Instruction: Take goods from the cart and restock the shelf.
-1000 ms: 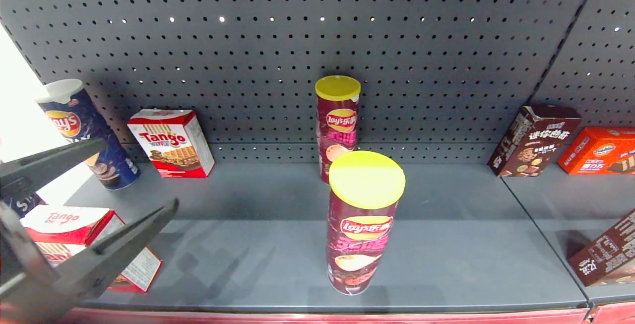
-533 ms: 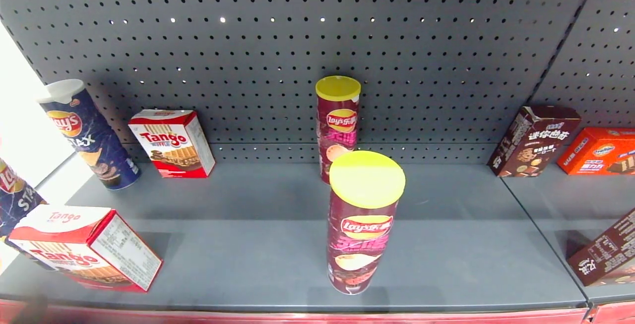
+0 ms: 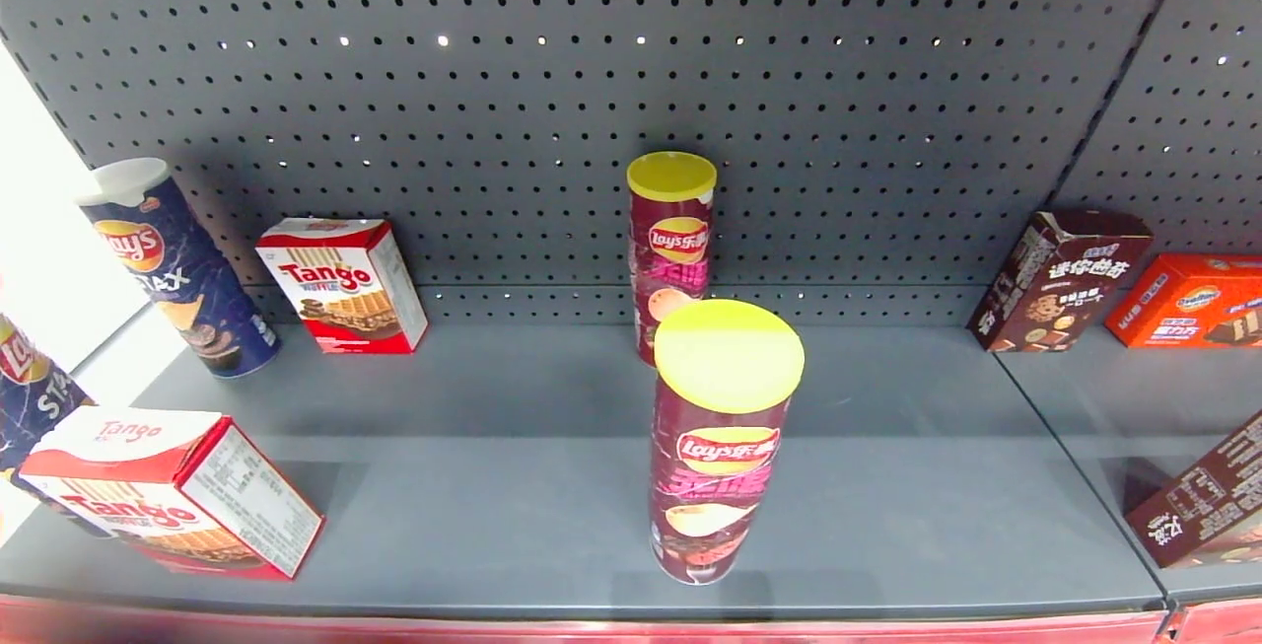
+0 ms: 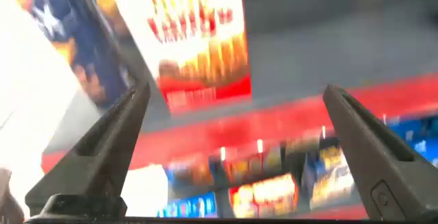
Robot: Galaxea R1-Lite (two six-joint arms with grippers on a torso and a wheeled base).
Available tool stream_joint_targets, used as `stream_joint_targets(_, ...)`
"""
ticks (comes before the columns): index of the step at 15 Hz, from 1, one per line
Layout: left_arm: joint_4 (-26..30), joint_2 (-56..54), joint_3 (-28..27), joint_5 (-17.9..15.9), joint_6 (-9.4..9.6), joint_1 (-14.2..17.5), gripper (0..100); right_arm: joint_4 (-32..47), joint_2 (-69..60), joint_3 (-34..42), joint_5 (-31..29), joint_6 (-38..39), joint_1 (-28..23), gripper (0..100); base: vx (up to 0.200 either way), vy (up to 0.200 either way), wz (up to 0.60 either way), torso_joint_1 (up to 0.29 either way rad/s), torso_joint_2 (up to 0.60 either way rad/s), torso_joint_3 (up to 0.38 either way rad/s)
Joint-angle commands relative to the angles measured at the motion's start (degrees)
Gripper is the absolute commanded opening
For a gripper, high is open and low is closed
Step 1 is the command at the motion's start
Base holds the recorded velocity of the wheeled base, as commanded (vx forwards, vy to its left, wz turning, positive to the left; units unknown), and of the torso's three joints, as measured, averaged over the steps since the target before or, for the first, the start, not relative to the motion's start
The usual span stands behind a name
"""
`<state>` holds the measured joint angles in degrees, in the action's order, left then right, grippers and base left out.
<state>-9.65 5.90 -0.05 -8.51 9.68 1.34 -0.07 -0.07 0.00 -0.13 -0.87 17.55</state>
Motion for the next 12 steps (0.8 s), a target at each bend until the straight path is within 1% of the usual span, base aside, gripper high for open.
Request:
stream_joint_targets(1, 3.3, -2.6, 0.0, -0.1, 0.16, 0.5, 100, 0.0, 0.1, 0.0, 0.0, 0.0, 0.0, 100, 0.0, 0.0, 0.0, 0.0, 0.0, 0.0)
stream_joint_targets(2, 5.3, -2.6, 0.0, 0.0, 0.08, 0.5, 100, 0.0, 0.1, 0.0, 0.0, 0.0, 0.0, 100, 0.0, 0.0, 0.0, 0.0, 0.0, 0.0)
stream_joint_targets(3, 6.1, -2.9, 0.0, 0.0, -0.45, 0.1, 100, 0.0, 0.1, 0.0, 0.0, 0.0, 0.0, 100, 0.0, 0.0, 0.0, 0.0, 0.0, 0.0)
stream_joint_targets(4, 6.1, -3.9, 0.0, 0.0, -0.71, -1.6, 100, 0.0, 0.1, 0.0, 0.0, 0.0, 0.0, 100, 0.0, 0.0, 0.0, 0.0, 0.0, 0.0)
stream_joint_targets(5, 6.0, -5.5, 0.0, 0.1, -0.98, -1.9, 100, 0.0, 0.1, 0.0, 0.0, 0.0, 0.0, 100, 0.0, 0.0, 0.0, 0.0, 0.0, 0.0)
stream_joint_targets(6, 6.0, -5.9, 0.0, 0.0, -1.51, -1.5, 100, 0.0, 0.1, 0.0, 0.0, 0.0, 0.0, 100, 0.0, 0.0, 0.0, 0.0, 0.0, 0.0)
stream_joint_targets(9, 6.0, -5.9, 0.0, -0.1, -1.42, -1.5, 100, 0.0, 0.1, 0.0, 0.0, 0.0, 0.0, 100, 0.0, 0.0, 0.0, 0.0, 0.0, 0.0)
stream_joint_targets(11, 6.0, -5.9, 0.0, 0.0, -2.38, -1.5, 100, 0.0, 0.1, 0.0, 0.0, 0.0, 0.0, 100, 0.0, 0.0, 0.0, 0.0, 0.0, 0.0)
stream_joint_targets(12, 6.1, -5.9, 0.0, 0.7, -2.56, -1.5, 100, 0.0, 0.1, 0.0, 0.0, 0.0, 0.0, 100, 0.0, 0.0, 0.0, 0.0, 0.0, 0.0)
